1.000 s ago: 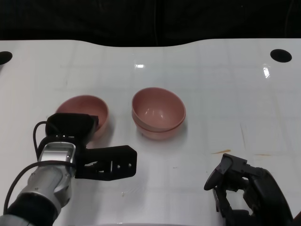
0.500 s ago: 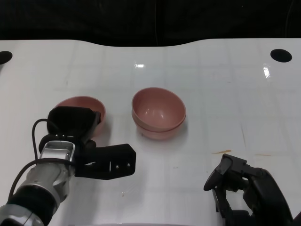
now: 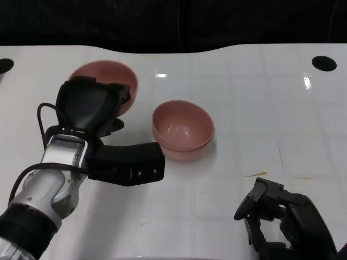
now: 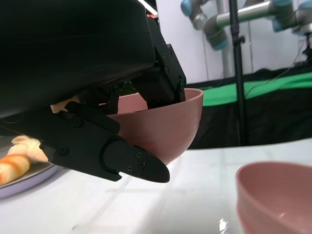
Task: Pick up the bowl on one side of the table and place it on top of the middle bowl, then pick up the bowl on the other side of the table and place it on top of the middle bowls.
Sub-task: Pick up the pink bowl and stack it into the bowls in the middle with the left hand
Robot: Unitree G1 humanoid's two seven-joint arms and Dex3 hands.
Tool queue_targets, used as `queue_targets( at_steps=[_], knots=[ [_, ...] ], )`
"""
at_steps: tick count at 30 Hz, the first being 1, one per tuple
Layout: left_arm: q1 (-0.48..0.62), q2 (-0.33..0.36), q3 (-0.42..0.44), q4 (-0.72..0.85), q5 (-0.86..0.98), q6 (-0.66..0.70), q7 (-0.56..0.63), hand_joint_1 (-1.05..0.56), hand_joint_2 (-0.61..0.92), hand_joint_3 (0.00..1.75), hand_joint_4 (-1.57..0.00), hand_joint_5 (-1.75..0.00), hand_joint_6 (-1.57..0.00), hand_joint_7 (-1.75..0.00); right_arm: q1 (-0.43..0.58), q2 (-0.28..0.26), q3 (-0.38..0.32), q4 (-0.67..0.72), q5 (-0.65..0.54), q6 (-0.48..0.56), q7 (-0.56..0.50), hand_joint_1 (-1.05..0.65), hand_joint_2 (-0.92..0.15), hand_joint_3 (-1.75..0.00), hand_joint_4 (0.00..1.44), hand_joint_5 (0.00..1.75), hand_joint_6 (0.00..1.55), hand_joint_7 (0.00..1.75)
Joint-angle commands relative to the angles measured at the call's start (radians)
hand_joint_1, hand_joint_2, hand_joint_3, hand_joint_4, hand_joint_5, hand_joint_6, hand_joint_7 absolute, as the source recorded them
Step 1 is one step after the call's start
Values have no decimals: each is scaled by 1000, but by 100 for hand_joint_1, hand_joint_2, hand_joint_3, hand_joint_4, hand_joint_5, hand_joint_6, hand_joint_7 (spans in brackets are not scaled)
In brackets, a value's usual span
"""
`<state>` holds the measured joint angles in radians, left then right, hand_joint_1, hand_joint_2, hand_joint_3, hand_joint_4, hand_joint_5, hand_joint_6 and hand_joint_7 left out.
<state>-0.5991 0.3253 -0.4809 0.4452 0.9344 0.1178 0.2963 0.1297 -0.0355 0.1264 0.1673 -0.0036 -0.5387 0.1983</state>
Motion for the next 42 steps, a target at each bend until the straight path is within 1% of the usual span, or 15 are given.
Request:
queue_targets(
  at_steps=[1,2,4,5,7,8,11,15,24,26,28,35,37,41,42],
  knots=[
    [10,24,9,-81,16,-1,-9,-34,91,1,-86,-175,-92,-73,5,-1,-1,-5,0,-3,-5,-21,-46,-127,87,174,78,145],
    [7,24,8,-102,21,-3,-14,-34,90,1,-89,-175,-101,-56,5,-1,-1,-5,0,-1,-4,-21,-46,-127,87,174,79,145],
    [1,21,6,-130,25,-9,-24,-34,89,0,-91,-175,-108,-43,4,-1,-1,-4,-3,-1,-5,-21,-47,-127,87,174,79,145],
    [-4,18,6,-139,22,-17,-29,-33,87,0,-90,-175,-106,-56,3,-1,-2,-3,-6,-3,-7,-21,-46,-127,87,174,79,145],
    [-14,10,8,-158,11,-34,-48,-31,86,1,-90,-175,-101,-70,2,-1,-2,-3,-6,-3,-7,-20,-46,-127,87,174,79,145],
    [-19,5,9,-167,4,-43,-60,-32,85,1,-91,-175,-106,-54,2,0,-1,-3,-3,-2,-5,-20,-46,-127,87,173,79,145],
    [-36,-14,6,-179,-10,-60,-101,-34,82,0,-91,-175,-114,-31,1,1,0,-6,-2,7,-4,-20,-46,-128,87,173,79,145],
    [-52,-51,-4,-158,-21,-84,-128,-32,80,1,-90,-175,-118,-18,-1,0,0,-2,-9,2,-8,-20,-45,-128,87,173,79,144],
    [-73,-116,-30,-64,-55,-143,-160,-32,90,5,-86,-175,-121,-17,-1,3,4,-4,-16,7,-13,-20,-45,-127,87,173,79,144],
    [-75,-134,-44,-47,-53,-136,-190,-33,91,6,-83,-175,-112,-12,-2,3,4,-2,-17,5,-15,-20,-45,-128,87,174,79,144],
    [-78,-148,-58,-32,-47,-124,-219,-32,89,4,-81,-175,-117,-20,-3,3,5,1,-17,-1,-15,-20,-44,-129,87,174,79,144],
    [-84,-171,-91,51,-42,-106,-251,-29,92,11,-76,-175,-100,-14,-2,8,9,-1,-9,1,-15,-19,-44,-129,87,174,79,144],
    [-86,-174,-100,85,-44,-114,-245,-30,92,20,-75,-163,-104,-16,-3,8,9,1,-2,-1,-11,-19,-45,-129,87,174,79,144],
    [-94,-184,-125,171,-40,-114,-245,-33,92,25,-76,-148,-108,-21,-2,9,11,0,-5,1,-16,-19,-45,-128,87,174,79,144],
    [-101,-183,-141,187,-21,-103,-253,-37,92,29,-64,-116,-94,-12,-3,8,11,1,-7,-2,-17,-19,-45,-128,88,174,79,143]
  ],
)
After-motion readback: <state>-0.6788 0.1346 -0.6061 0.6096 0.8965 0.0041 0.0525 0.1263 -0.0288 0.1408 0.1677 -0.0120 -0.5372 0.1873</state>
